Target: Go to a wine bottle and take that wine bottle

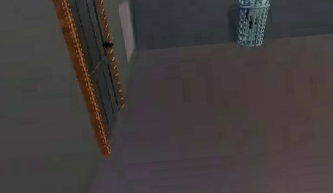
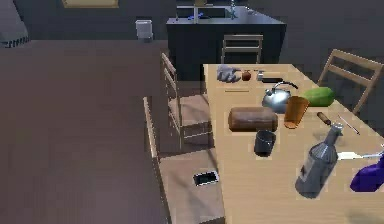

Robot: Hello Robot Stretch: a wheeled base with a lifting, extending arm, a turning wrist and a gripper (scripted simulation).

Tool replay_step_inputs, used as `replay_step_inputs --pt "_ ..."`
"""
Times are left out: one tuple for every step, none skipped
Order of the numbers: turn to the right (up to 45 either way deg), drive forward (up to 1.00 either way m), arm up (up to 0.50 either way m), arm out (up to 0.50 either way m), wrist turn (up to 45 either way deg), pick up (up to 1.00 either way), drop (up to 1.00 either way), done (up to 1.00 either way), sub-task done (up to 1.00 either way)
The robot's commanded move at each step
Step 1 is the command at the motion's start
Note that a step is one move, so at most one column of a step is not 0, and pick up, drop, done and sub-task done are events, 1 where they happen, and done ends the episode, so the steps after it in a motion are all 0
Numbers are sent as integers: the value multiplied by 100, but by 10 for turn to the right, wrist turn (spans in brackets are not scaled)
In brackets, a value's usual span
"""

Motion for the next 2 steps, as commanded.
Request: replay_step_inputs --pt "-30 0 0 0 0 0 0 0 0" --pt "0 35 0 0 0 0 0 0 0"
